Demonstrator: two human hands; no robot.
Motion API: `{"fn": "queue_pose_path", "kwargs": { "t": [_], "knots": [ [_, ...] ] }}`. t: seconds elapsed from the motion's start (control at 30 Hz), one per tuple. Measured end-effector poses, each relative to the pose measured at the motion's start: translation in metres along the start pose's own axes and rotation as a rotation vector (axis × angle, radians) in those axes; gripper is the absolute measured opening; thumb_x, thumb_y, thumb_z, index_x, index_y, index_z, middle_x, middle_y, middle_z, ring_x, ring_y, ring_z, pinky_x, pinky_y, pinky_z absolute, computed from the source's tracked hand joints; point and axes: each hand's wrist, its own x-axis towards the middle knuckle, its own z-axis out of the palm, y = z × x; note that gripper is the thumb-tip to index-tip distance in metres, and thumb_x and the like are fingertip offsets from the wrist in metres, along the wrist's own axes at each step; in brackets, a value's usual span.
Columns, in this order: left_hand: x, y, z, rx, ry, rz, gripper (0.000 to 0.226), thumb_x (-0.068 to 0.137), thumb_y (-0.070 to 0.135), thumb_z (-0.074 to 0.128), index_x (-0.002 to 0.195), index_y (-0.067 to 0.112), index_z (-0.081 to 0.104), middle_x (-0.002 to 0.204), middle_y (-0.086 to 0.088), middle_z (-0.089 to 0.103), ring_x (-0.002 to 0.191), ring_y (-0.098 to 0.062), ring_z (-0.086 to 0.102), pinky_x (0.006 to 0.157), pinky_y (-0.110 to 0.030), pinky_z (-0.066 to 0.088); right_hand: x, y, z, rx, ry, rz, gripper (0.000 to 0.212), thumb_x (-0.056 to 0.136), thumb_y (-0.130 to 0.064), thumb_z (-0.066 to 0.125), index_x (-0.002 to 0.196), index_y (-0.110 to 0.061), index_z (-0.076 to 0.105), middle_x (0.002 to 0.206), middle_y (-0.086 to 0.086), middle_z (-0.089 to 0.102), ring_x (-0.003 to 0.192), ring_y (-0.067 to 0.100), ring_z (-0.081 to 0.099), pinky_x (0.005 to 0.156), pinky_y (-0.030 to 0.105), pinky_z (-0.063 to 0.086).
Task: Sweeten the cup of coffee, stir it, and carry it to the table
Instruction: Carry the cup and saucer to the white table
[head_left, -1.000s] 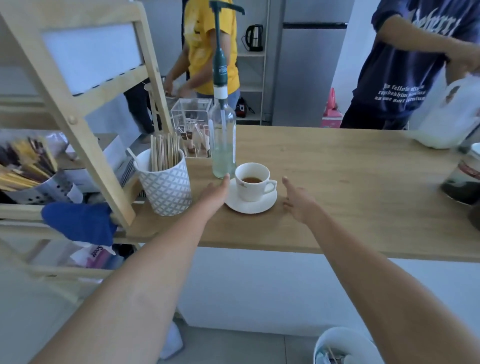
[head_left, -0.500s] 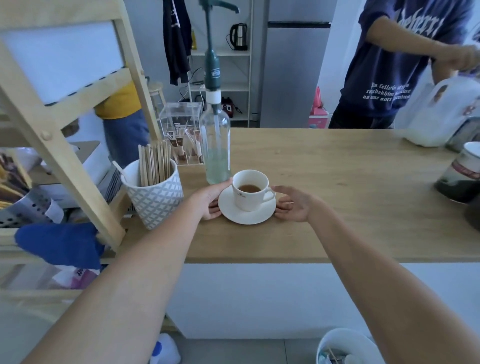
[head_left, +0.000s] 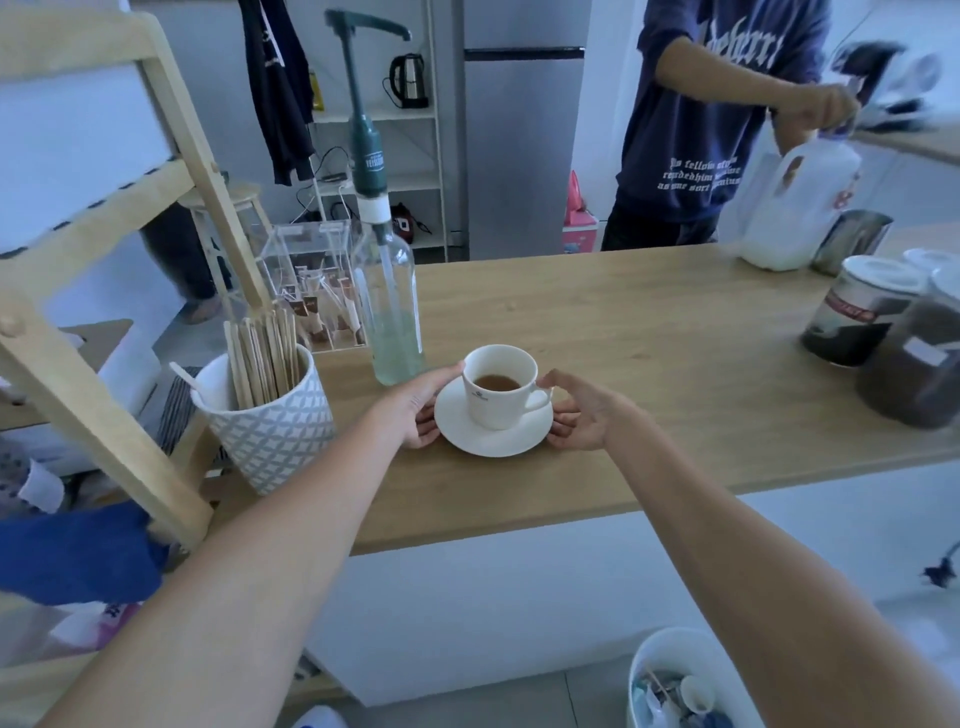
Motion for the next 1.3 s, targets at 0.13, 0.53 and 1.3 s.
{"fn": "queue_pose_path", "kwargs": {
  "t": [0.13, 0.53, 1.3],
  "knots": [
    [-0.006, 0.005, 0.036, 0.014, -0.101, -0.01, 0.044, 0.075, 0.042, 0.077, 0.081, 0.005, 0.054, 0.085, -0.005, 0.054, 0.077, -0.017, 0.054, 0.093, -0.034, 0.046, -0.022, -0.004, -0.031, 0.091, 0.026, -0.035, 0.049, 0.071, -0.013, 0.069, 0.114, 0.003, 0.051, 0.094, 0.013, 0.059, 0.081, 0.025, 0.064, 0.084, 0.034, 0.054],
    [-0.047, -0.022, 0.212, 0.175, -0.492, -0.064, 0.069, 0.071, 0.037, 0.08, 0.119, -0.003, 0.049, 0.106, -0.013, 0.059, 0.092, -0.026, 0.06, 0.087, -0.038, 0.049, -0.131, 0.006, -0.191, 0.218, 0.248, -0.136, 0.049, 0.067, -0.017, 0.067, 0.112, 0.0, 0.056, 0.095, 0.009, 0.063, 0.082, 0.023, 0.064, 0.072, 0.028, 0.054],
    [-0.308, -0.261, 0.603, 0.625, -1.026, -0.21, 0.072, 0.074, 0.026, 0.08, 0.122, -0.01, 0.042, 0.115, -0.021, 0.063, 0.097, -0.032, 0.064, 0.075, -0.042, 0.055, -0.452, 0.184, -0.554, 0.69, 0.758, -0.319, 0.065, 0.071, -0.017, 0.067, 0.13, 0.002, 0.048, 0.095, 0.011, 0.063, 0.078, 0.023, 0.063, 0.061, 0.03, 0.051]
  ]
}}
